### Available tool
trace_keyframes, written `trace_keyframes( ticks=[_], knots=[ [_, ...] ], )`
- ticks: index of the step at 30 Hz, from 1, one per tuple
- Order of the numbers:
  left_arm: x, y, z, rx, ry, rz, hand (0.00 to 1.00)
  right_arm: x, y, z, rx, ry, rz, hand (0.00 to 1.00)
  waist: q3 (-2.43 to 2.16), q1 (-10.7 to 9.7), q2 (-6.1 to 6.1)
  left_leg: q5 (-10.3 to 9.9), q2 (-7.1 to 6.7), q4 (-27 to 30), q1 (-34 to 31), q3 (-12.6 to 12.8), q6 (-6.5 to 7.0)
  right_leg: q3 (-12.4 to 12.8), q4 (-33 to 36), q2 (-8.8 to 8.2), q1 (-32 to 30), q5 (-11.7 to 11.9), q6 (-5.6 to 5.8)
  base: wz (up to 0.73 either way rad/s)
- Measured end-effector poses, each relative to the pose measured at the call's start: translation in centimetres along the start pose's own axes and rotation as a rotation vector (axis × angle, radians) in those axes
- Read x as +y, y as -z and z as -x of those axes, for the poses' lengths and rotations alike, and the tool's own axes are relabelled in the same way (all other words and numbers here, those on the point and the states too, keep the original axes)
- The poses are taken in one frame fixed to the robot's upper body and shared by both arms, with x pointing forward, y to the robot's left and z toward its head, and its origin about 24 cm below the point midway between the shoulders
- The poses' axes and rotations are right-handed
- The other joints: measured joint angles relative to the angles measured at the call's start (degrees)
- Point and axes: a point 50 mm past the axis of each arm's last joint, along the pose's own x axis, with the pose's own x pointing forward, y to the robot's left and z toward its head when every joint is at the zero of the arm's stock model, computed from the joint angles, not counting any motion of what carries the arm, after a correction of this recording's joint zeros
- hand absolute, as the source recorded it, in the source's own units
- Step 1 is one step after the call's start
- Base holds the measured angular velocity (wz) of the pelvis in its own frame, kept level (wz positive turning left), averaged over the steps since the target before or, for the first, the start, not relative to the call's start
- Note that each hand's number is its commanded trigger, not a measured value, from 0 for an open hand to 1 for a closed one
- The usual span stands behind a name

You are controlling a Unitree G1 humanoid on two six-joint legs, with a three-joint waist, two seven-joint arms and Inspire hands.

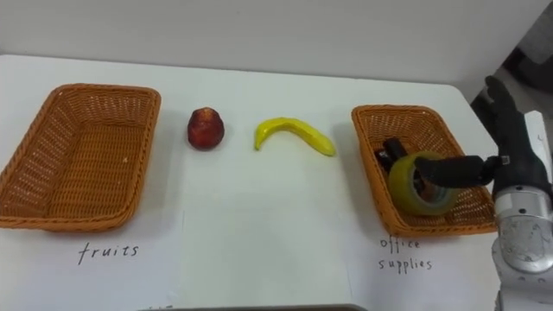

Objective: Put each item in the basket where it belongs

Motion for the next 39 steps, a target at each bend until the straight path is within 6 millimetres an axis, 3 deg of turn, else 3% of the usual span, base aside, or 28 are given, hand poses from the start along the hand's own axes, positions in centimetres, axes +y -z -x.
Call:
trace_keyframes(
  ticks=[22, 29, 39],
  knots=[
    [-0.1, 0.3, 0.0, 0.02, 0.006, -0.001, 0.0, 0.3, -0.3, -0.1, -0.004, -0.018, -0.249, 0.0, 0.03, 0.3, 0.32, 0.0, -0.05, 0.1, 0.1, 0.0, 0.0, 0.2, -0.3, 0.06, 0.1, 0.0, 0.01, 0.0],
    [-0.1, 0.3, 0.0, 0.011, 0.005, 0.0, 0.0, 0.1, -2.6, -1.4, -0.089, 0.052, -0.304, 0.0, 0.19, 0.3, 1.09, 0.0, -0.06, 0.1, 0.0, -0.2, 0.04, -0.3, 0.3, 0.01, 0.0, 0.0, 0.02, 0.01],
    [0.0, 0.7, 0.1, 0.033, -0.009, -0.007, 0.0, 0.1, -4.5, -1.7, -0.159, 0.091, -0.313, 0.0, -0.14, 0.4, 0.14, 0.0, -0.31, 1.1, -1.1, -1.7, 0.12, -1.6, -0.2, -0.39, 0.0, 0.0, 0.06, 0.07]
  ],
)
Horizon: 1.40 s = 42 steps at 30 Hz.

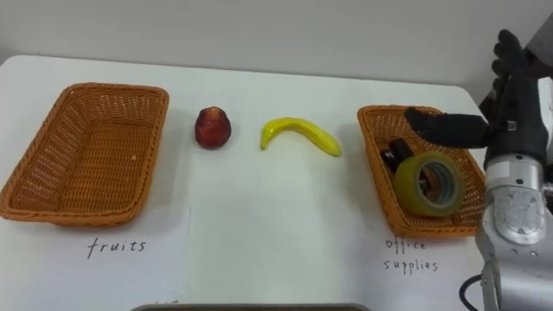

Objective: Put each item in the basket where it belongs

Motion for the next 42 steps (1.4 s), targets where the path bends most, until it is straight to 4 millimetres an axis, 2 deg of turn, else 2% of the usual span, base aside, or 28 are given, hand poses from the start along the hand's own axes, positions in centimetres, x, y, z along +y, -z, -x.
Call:
trace_keyframes(
  ticks=[9, 12, 15, 19, 25, 32, 37, 40, 42],
  knots=[
    [-0.1, -0.1, 0.0, -0.003, 0.016, -0.004, 0.0, 0.9, -1.7, -1.3, -0.063, -0.018, -0.012, 0.0, 0.04, 0.1, -0.56, 0.0, 0.04, -0.1, 0.0, -0.8, -0.03, -1.1, 0.0, -0.22, 0.4, 0.0, 0.0, 0.05],
    [0.1, -0.2, -0.1, -0.005, 0.021, -0.006, 0.0, 1.1, -1.7, -1.6, -0.058, -0.06, 0.007, 0.0, 0.06, 1.3, -0.87, 0.0, 0.05, 0.0, 0.0, -0.6, -0.03, -1.0, 0.4, -0.2, 0.1, 0.0, 0.0, -0.04],
    [0.5, 0.0, -0.3, 0.005, 0.03, -0.016, 0.0, 2.0, -1.4, -2.4, -0.033, -0.093, 0.009, 0.0, 0.1, 1.5, -1.27, 0.0, 0.04, 0.1, -0.1, -0.6, -0.03, -1.0, 0.8, -0.24, -0.1, 0.0, -0.01, -0.02],
    [1.0, 0.0, -0.4, 0.009, 0.031, -0.03, 0.0, 2.6, -1.2, -2.3, -0.022, -0.139, 0.009, 0.0, 0.04, 2.4, -1.6, 0.0, 0.0, 0.6, -0.9, -0.7, 0.0, -1.2, 0.8, -0.41, -0.6, 0.0, -0.03, 0.02],
    [1.1, -0.4, -0.5, -0.004, 0.035, -0.042, 0.0, 3.9, -0.4, -3.2, 0.024, -0.183, 0.019, 0.0, 0.06, 2.8, -1.57, 0.1, 0.03, 1.5, -3.0, -1.3, 0.08, -2.5, 0.7, -0.62, -1.8, 0.3, -0.14, 0.09],
    [1.6, -2.5, -1.0, -0.059, 0.026, -0.078, 0.0, 5.4, 0.8, -4.6, 0.097, -0.285, 0.071, 0.0, 0.04, 3.1, -1.57, 0.3, 0.12, 2.9, -7.4, -2.1, 0.04, -3.5, 0.8, -0.68, -5.3, 0.7, -0.5, 0.05],
    [1.6, -4.3, -1.1, -0.107, 0.022, -0.073, 0.0, 5.6, 2.0, -4.8, 0.149, -0.309, 0.124, 0.0, 0.05, 4.7, -1.6, 0.6, 0.15, 2.8, -9.3, -1.8, 0.01, -4.1, 0.8, -0.74, -7.2, 1.0, -0.61, 0.0],
    [1.2, -5.6, -1.1, -0.146, 0.027, -0.102, 0.0, 6.4, 1.5, -5.6, 0.144, -0.33, 0.154, 0.0, 0.18, 4.9, -1.8, 1.1, 0.07, 3.1, -11.0, -1.5, 0.06, -4.0, 0.9, -1.0, -9.3, 1.3, -0.76, 0.0],
    [1.1, -6.3, -1.2, -0.162, 0.029, -0.106, 0.0, 6.7, 1.2, -6.0, 0.133, -0.333, 0.168, 0.0, 0.43, 5.2, -2.07, 1.4, 0.07, 3.1, -11.8, -1.4, 0.01, -4.0, 0.9, -0.98, -10.2, 1.5, -0.88, 0.0]
  ],
)
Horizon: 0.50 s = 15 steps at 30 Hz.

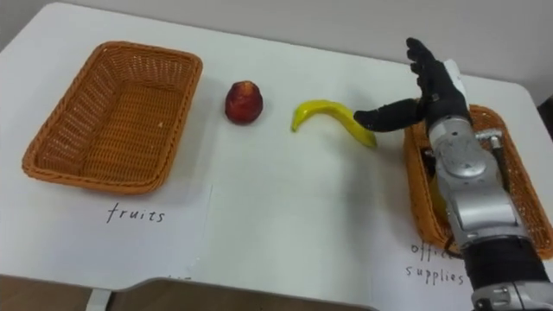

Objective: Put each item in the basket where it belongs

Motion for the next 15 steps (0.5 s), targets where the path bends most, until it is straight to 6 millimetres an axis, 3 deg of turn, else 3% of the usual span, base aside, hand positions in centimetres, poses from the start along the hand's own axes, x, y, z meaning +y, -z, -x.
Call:
trace_keyframes(
  ticks=[15],
  knots=[
    [-0.47, -0.99, -0.1, -0.034, 0.021, -0.008, 0.0, -0.06, -0.16, -0.15, -0.012, -0.013, 0.078, 0.0, 0.33, 0.8, 0.0, 0.0, 0.01, -0.4, -1.3, -0.2, -0.01, -0.3, -0.1, -0.05, -0.9, 0.1, -0.01, 0.0]
  ],
)
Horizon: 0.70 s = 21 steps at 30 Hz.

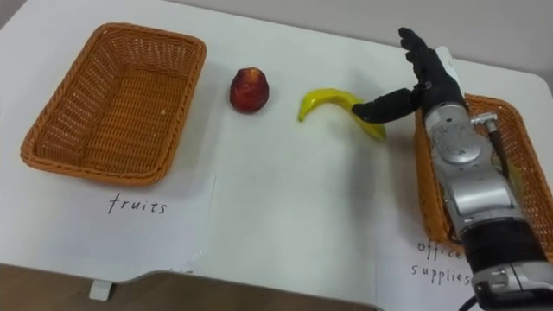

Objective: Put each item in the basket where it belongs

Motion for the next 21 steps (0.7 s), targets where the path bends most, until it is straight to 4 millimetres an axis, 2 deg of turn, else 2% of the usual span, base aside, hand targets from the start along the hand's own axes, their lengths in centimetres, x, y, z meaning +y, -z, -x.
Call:
trace_keyframes(
  ticks=[7, 11, 15, 21],
  knots=[
    [-0.2, -0.2, 0.0, 0.0, 0.015, 0.064, 0.0, -0.2, -0.7, -0.2, -0.024, 0.005, 0.021, 0.0, 0.04, -0.1, 0.06, 0.0, -0.01, 0.1, 0.0, -0.1, 0.01, -0.2, 0.0, -0.03, 0.1, 0.0, 0.0, 0.0],
    [-0.3, -0.2, 0.0, 0.006, 0.018, 0.084, 0.0, -0.2, -1.2, -0.5, -0.04, -0.011, 0.068, 0.0, 0.25, 0.0, 0.36, 0.0, -0.02, 0.1, 0.0, -0.2, 0.02, -0.5, 0.0, -0.11, 0.2, 0.0, 0.0, 0.01],
    [-0.3, -0.1, 0.1, 0.005, 0.02, 0.075, 0.0, 0.5, -0.9, -0.4, -0.028, -0.046, 0.094, 0.0, 0.28, 0.1, 0.44, 0.0, -0.04, 0.1, 0.2, -0.5, 0.03, -0.9, 0.0, -0.17, 0.5, 0.0, 0.0, 0.01],
    [-0.1, 0.3, 0.1, 0.009, 0.017, 0.06, 0.0, 0.5, -0.2, -0.5, 0.007, -0.073, 0.118, 0.0, 0.24, 0.2, 0.39, 0.1, -0.21, 0.1, 0.1, -1.1, 0.13, -1.7, 0.0, -0.37, 0.5, 0.0, 0.01, 0.03]
  ],
)
